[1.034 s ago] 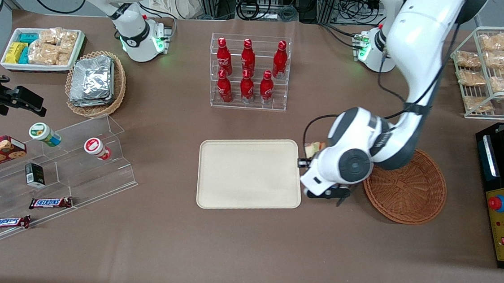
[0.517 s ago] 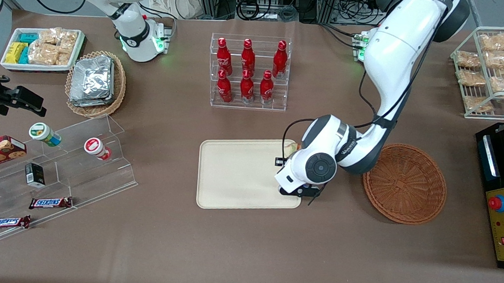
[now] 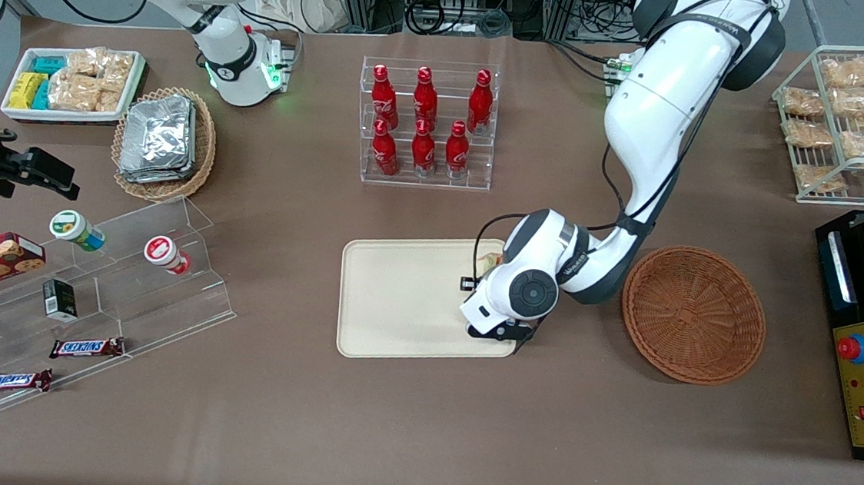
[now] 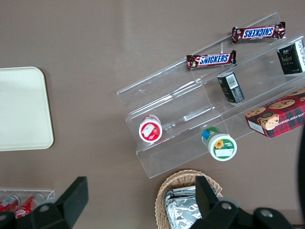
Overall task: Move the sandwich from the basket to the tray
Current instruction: 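Carry the held sandwich over to the cream tray, then lower the sandwich onto the tray and open the left gripper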
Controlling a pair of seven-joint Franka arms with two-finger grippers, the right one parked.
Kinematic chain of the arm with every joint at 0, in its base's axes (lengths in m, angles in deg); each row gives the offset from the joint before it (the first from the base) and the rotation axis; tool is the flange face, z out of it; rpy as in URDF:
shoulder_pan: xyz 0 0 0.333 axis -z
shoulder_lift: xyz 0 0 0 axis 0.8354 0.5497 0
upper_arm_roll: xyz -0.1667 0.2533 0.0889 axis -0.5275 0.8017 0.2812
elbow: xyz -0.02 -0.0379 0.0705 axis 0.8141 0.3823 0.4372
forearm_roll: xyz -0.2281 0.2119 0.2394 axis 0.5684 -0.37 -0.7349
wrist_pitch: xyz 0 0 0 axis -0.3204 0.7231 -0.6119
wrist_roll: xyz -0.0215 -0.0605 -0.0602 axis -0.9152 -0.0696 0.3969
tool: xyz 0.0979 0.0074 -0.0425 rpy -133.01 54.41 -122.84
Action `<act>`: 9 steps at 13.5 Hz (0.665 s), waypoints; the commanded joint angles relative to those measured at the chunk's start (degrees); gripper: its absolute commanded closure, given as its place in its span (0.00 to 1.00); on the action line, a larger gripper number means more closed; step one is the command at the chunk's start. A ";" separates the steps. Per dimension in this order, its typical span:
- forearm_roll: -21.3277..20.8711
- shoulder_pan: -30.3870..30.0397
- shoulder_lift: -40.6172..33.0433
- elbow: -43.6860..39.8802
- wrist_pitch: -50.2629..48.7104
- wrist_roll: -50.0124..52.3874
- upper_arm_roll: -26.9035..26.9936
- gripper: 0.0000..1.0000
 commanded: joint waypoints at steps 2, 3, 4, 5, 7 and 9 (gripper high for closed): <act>0.07 0.43 0.59 -1.69 0.38 0.27 0.29 0.00; 0.07 0.34 0.42 -1.86 0.38 0.27 0.29 0.00; 0.07 0.26 0.07 -1.95 0.38 0.27 0.29 0.00; 0.41 -0.09 -0.29 -2.13 0.38 0.27 0.29 0.00; 0.33 -1.06 -2.21 -2.48 0.30 0.27 0.38 0.00; -0.46 -1.50 -6.07 -2.22 -0.58 0.10 0.82 0.00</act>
